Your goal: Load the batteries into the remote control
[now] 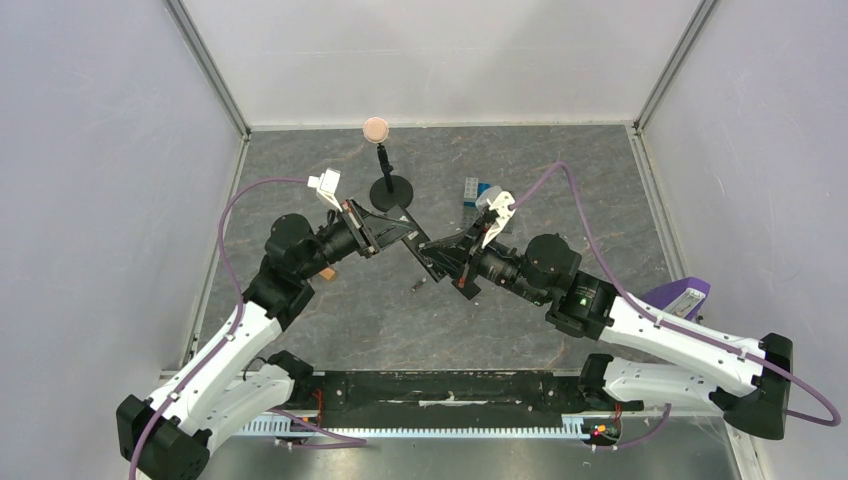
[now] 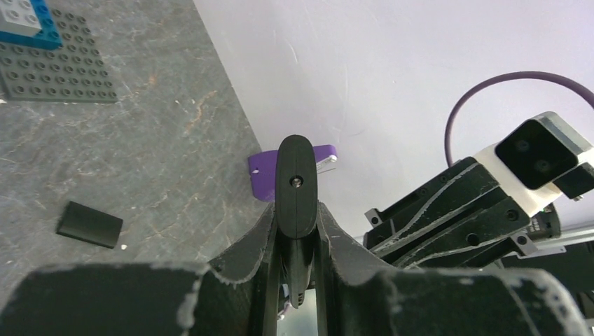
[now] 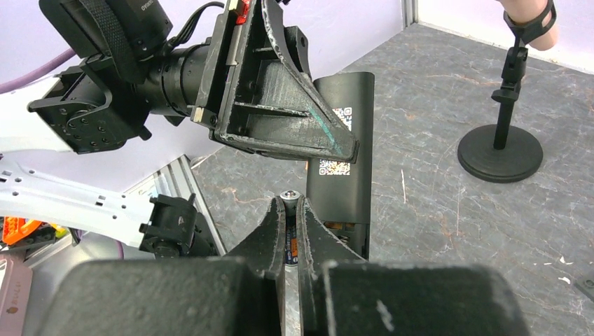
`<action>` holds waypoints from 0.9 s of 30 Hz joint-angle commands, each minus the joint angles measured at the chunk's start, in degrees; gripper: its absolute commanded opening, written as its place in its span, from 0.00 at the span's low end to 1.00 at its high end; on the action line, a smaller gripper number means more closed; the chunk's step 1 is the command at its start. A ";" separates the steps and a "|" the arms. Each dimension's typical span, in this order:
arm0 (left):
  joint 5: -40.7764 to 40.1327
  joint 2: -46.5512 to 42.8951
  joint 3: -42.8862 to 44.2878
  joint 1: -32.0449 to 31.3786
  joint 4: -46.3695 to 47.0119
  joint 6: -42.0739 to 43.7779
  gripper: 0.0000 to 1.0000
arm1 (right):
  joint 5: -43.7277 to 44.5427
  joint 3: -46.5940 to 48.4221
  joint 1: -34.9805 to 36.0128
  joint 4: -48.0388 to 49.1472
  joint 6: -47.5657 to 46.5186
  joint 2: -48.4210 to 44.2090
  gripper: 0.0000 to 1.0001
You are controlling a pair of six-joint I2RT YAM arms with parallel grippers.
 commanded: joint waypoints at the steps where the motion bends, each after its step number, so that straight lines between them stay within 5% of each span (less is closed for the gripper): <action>1: 2.63 -0.49 1.84 -0.14 4.51 -4.31 0.02 | -2.00 0.25 0.40 2.19 -2.45 -0.96 0.00; 27: 3.46 -0.37 2.43 -0.10 2.06 -2.01 0.02 | 0.96 -4.25 0.36 2.30 -7.58 -1.82 0.00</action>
